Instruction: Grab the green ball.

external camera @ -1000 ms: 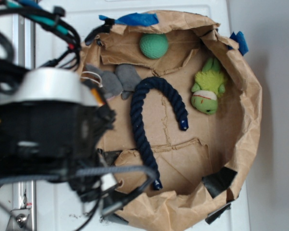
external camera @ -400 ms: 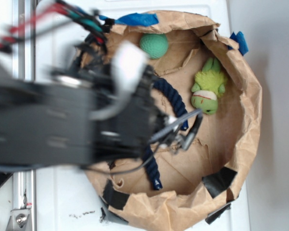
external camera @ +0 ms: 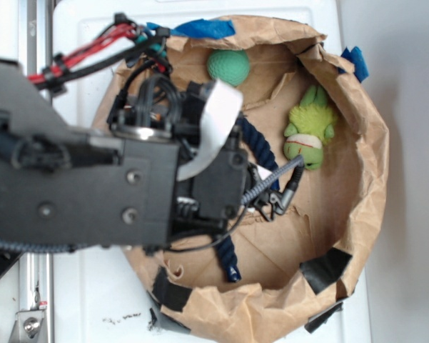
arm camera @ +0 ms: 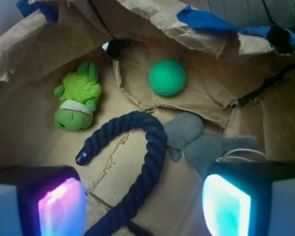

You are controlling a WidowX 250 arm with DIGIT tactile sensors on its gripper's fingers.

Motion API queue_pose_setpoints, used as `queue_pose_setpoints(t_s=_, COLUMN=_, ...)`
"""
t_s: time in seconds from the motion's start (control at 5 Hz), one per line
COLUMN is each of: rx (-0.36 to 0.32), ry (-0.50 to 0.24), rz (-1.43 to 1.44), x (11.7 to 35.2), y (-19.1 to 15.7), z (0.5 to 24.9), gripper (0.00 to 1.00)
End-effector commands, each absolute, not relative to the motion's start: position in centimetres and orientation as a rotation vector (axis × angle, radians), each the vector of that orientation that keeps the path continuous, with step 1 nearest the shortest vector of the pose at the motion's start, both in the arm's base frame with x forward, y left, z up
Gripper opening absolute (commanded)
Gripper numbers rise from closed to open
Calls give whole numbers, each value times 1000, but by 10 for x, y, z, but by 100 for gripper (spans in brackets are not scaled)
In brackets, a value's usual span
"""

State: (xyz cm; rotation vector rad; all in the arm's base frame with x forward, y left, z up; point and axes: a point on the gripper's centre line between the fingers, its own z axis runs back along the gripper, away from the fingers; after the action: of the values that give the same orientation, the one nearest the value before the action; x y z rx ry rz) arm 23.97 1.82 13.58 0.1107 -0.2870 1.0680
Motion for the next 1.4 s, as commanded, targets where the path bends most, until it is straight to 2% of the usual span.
queue_pose_setpoints(t_s=0.0, rx=89, ry=-330, rz=1095, x=241, y=30, z=150, gripper=100)
queue_pose_setpoints(t_s=0.4, rx=174, ry=-316, rz=1181, x=272, y=47, z=107, gripper=100)
queue_pose_setpoints(t_s=1.2, rx=257, ry=-411, rz=1272, x=264, y=93, z=88, gripper=100)
